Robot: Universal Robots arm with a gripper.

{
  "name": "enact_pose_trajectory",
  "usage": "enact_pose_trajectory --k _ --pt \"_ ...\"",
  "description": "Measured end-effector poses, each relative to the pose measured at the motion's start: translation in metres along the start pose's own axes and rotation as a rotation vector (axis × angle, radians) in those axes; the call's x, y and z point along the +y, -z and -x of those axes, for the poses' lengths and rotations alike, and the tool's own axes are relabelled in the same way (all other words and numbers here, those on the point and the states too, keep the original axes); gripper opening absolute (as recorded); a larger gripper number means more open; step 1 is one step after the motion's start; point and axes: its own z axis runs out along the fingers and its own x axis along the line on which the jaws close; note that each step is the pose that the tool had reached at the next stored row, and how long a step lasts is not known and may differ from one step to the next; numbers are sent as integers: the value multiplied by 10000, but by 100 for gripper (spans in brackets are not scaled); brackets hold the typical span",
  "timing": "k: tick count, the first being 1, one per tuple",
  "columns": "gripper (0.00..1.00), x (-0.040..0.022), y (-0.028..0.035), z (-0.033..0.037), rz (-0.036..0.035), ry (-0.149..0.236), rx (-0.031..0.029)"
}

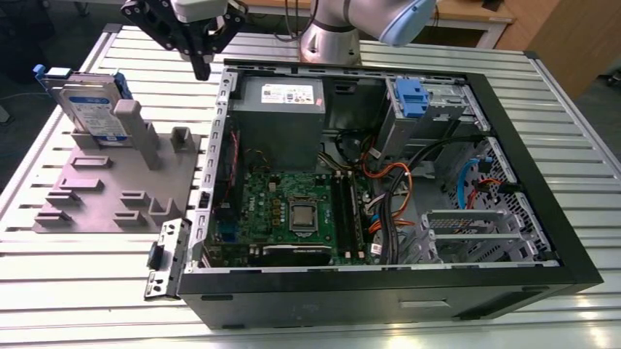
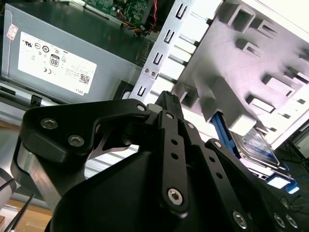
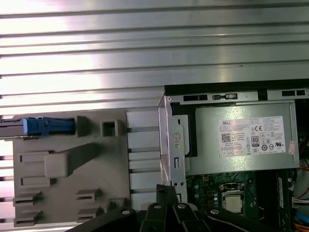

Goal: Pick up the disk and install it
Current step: 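Reach for the disk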

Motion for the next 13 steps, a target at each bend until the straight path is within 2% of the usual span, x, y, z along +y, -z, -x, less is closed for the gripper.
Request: enact_pose_trajectory --k 13 --pt "11 -5 -2 -65 0 1 0"
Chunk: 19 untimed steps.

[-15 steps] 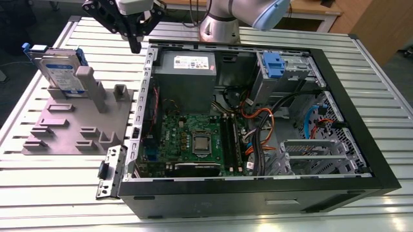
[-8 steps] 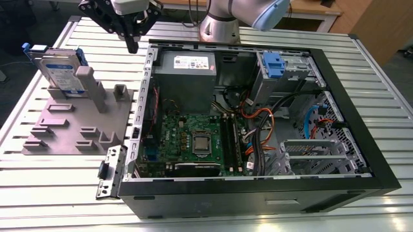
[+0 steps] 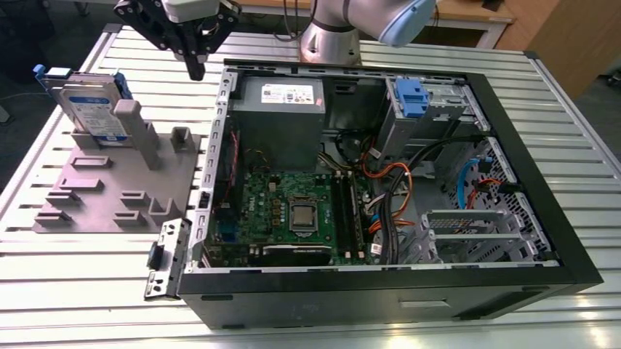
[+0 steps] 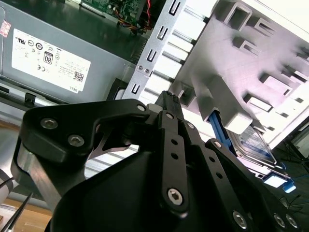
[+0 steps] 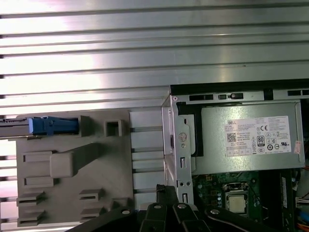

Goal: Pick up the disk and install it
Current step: 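Reach for the disk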

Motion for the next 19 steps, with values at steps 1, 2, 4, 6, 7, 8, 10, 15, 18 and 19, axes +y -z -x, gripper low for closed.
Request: enact_pose_trajectory --k 1,2,4,6,7,8,10,15,18,19 --pt "11 0 0 -3 0 1 0" --pt "11 0 0 -5 0 1 0" --pt "11 -1 0 -9 0 0 0" --pt "11 -1 0 -12 0 -1 0" --pt "11 -1 0 -14 0 -1 0" --pt "11 -2 0 -18 0 -1 -1" --pt "11 -3 1 -28 0 0 0" --pt "11 -5 1 -60 1 0 -1" --pt "11 -6 0 -75 0 0 -1" --pt "11 -6 1 -81 0 0 0"
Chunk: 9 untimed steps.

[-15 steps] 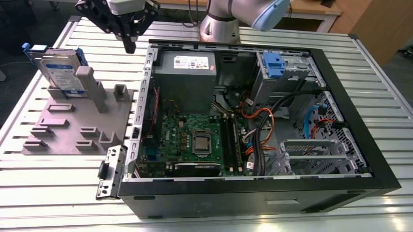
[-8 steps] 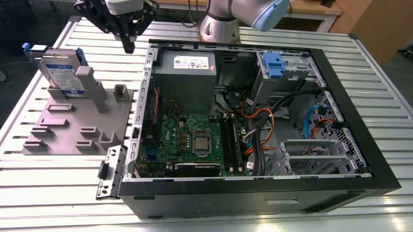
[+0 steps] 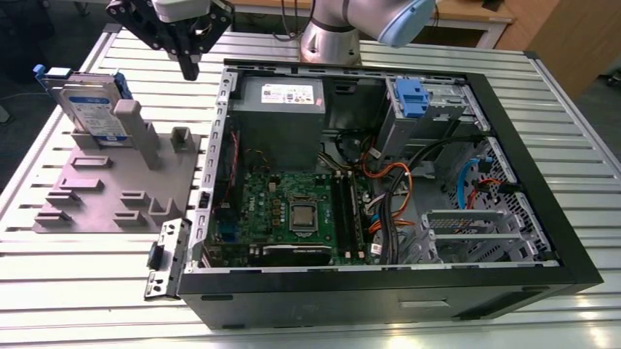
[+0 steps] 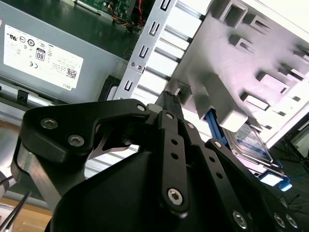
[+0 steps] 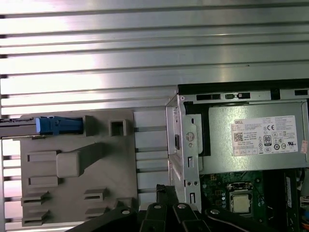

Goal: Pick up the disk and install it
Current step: 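Reach for the disk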

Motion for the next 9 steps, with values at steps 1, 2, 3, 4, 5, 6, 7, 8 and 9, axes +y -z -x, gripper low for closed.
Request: enact_pose_trajectory --k 1,2,3,4,5,6,7,8,9 --pt "11 0 0 -6 0 0 0" --pt "11 -1 0 -13 0 0 0" --pt "11 -2 0 -21 0 0 0" --pt "11 -2 0 -29 0 0 -1" --pt "11 -3 0 -38 0 0 0" --pt "11 -4 0 -47 0 0 0" --pt "11 -4 0 -56 0 0 0" --pt "11 -5 0 -67 0 0 -1" --pt "11 -6 0 -79 0 0 -1"
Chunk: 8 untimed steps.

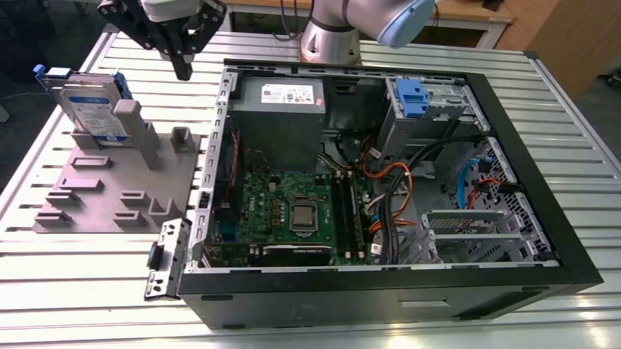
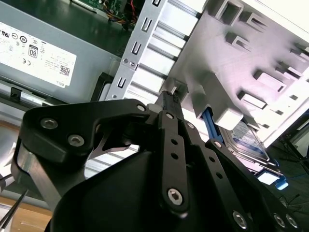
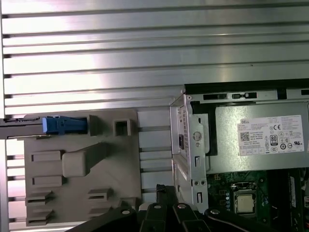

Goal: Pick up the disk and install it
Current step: 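Reach for the disk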

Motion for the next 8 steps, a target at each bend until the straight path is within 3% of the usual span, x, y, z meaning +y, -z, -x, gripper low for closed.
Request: enact_pose_trajectory --k 8 --pt "11 -9 -1 -113 0 1 0"
